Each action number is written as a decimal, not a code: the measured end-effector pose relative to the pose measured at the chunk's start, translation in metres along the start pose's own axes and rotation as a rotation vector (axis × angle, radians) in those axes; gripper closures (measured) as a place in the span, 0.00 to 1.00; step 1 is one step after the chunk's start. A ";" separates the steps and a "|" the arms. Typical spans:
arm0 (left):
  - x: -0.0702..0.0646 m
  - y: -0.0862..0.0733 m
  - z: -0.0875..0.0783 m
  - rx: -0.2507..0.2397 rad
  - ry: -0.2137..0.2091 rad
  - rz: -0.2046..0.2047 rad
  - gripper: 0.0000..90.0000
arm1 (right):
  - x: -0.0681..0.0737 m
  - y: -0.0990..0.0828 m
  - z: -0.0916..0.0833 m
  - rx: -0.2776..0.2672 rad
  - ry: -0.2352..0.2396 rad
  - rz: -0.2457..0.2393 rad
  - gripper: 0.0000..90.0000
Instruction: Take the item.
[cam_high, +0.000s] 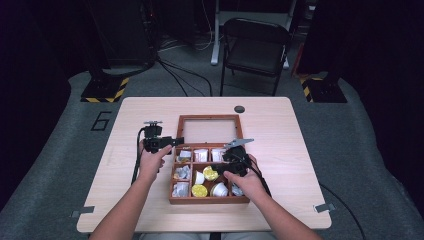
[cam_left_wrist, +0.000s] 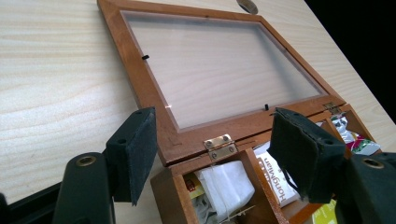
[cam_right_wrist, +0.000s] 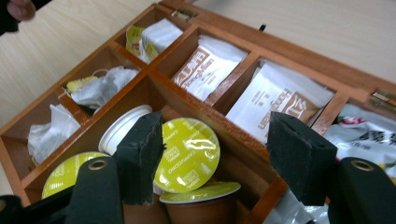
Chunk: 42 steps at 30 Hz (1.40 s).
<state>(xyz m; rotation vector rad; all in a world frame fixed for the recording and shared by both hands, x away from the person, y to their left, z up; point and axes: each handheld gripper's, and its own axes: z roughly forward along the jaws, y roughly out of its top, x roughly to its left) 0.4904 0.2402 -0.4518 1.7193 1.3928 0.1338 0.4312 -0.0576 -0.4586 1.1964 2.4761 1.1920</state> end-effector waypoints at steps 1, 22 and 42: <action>-0.001 0.000 -0.001 0.000 0.002 0.006 0.36 | 0.000 0.000 0.000 0.000 0.000 0.000 0.40; -0.005 -0.013 -0.015 -0.017 -0.025 0.038 0.36 | 0.021 -0.016 0.012 0.073 0.029 -0.050 0.39; -0.003 -0.022 -0.031 -0.067 -0.062 -0.005 0.36 | 0.021 -0.012 0.033 0.147 0.003 -0.068 0.39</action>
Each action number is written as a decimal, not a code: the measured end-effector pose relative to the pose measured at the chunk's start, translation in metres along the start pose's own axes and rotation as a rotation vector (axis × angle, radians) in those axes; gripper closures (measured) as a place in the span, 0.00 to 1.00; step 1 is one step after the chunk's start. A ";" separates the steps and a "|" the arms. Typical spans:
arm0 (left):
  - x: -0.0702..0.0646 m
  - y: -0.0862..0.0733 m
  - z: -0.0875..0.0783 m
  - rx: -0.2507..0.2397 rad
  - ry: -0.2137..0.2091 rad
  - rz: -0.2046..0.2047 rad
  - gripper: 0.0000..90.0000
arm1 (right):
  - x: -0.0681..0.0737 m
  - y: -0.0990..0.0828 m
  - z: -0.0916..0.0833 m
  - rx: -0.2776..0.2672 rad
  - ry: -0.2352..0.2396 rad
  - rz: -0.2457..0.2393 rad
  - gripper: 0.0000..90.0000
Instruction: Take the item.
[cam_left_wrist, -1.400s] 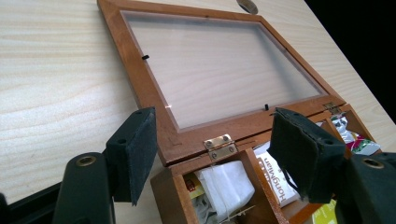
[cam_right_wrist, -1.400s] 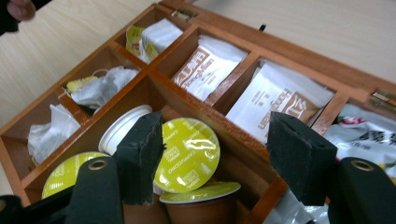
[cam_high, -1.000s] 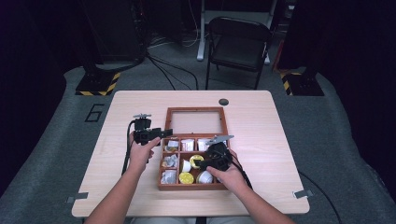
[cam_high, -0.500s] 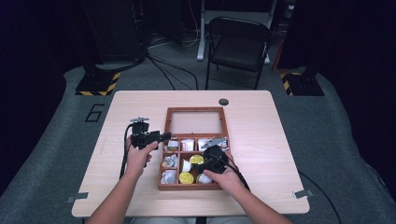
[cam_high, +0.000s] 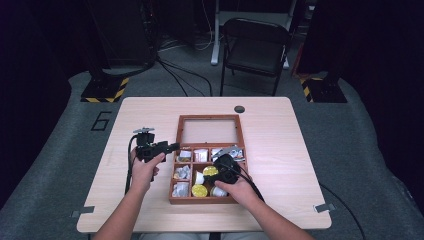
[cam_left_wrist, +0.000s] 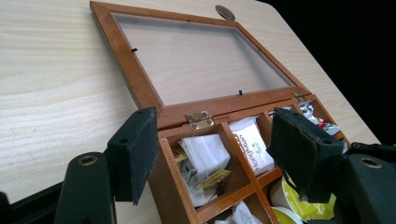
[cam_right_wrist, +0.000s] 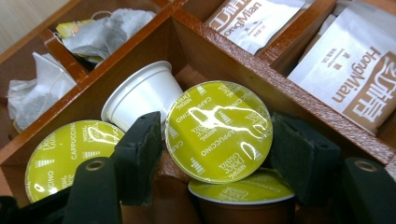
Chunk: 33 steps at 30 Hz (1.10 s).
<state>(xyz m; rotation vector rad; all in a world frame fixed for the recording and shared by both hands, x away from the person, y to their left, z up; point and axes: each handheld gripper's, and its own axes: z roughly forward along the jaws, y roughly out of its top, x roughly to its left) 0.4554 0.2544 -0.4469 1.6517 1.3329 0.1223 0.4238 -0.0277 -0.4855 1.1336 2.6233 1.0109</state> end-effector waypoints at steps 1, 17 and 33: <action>0.000 0.000 0.000 -0.001 -0.001 0.000 0.36 | 0.000 0.001 0.001 0.010 -0.002 -0.001 0.39; 0.001 0.000 -0.004 -0.003 0.006 0.017 0.36 | 0.007 0.011 -0.021 -0.041 0.013 -0.032 0.41; -0.001 -0.003 -0.005 -0.003 -0.002 0.017 0.36 | -0.046 0.003 -0.071 -0.102 -0.140 0.040 0.41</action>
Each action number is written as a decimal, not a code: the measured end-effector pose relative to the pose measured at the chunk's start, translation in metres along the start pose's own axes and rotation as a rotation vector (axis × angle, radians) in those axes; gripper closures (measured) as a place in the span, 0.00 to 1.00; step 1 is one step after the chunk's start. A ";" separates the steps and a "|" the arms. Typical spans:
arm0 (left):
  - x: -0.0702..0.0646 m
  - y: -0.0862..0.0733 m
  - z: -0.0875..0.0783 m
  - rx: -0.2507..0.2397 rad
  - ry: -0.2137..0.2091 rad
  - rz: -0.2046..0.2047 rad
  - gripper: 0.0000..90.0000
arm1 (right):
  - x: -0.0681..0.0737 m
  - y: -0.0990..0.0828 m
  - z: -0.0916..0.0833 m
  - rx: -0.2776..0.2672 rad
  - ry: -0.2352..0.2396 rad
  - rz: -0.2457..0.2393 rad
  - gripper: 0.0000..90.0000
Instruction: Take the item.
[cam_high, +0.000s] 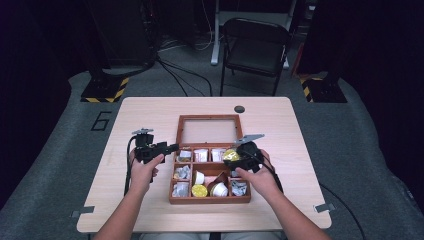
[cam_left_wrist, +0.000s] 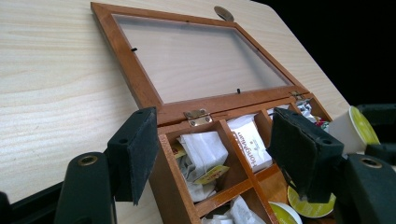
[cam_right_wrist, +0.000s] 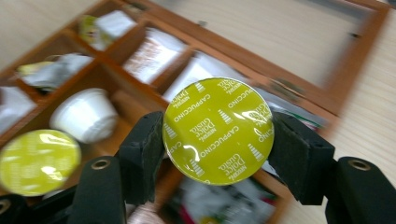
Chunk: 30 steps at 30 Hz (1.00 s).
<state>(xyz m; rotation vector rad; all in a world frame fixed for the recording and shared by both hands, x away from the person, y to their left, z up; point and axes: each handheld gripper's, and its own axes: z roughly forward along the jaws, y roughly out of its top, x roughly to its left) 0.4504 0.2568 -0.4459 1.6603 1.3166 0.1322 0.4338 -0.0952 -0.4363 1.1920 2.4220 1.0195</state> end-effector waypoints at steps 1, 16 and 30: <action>0.000 0.000 0.000 0.001 -0.001 0.001 0.36 | -0.007 -0.003 -0.002 -0.003 -0.010 0.011 0.41; -0.001 0.000 -0.002 -0.009 -0.001 -0.008 0.36 | -0.072 -0.038 -0.033 -0.050 -0.151 0.184 0.41; -0.001 -0.001 -0.004 -0.014 0.003 -0.008 0.36 | -0.099 -0.064 -0.039 -0.052 -0.221 0.242 0.41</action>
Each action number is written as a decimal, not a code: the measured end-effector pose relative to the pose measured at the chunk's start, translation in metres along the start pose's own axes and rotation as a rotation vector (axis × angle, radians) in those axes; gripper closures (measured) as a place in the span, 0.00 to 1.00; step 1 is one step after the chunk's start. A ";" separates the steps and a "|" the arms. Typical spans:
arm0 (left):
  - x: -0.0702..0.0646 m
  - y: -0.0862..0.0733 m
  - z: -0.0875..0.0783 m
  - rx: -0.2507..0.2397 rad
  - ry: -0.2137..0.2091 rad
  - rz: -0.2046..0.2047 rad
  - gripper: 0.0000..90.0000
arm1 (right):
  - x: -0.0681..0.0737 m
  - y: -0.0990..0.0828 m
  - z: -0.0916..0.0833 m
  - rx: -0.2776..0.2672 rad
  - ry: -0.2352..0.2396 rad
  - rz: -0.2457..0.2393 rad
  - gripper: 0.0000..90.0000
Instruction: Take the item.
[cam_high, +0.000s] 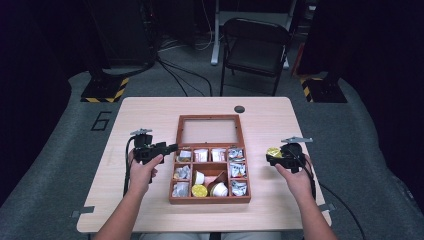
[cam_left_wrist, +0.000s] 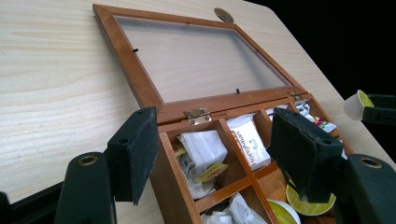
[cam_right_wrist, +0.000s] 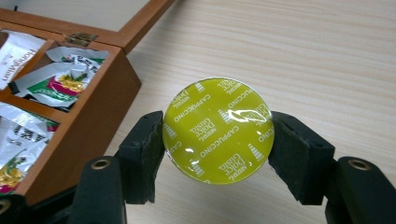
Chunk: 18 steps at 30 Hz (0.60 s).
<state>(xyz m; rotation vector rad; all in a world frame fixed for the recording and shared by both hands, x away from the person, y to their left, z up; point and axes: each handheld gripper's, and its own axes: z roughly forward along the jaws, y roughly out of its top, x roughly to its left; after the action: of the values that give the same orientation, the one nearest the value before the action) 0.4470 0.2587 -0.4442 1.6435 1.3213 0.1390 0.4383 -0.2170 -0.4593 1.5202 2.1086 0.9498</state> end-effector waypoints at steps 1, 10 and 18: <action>0.000 0.000 0.000 0.001 0.001 -0.007 0.36 | -0.001 -0.001 0.000 -0.004 0.001 0.005 0.41; 0.001 -0.002 0.000 0.011 -0.001 0.001 0.36 | -0.010 -0.012 0.006 0.018 -0.044 0.024 0.41; 0.003 -0.002 -0.001 0.002 0.000 -0.008 0.36 | -0.020 -0.019 0.012 0.039 -0.075 0.062 0.41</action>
<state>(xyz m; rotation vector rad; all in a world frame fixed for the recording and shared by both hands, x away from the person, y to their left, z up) 0.4463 0.2614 -0.4464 1.6399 1.3282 0.1335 0.4401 -0.2358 -0.4827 1.6237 2.0499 0.8634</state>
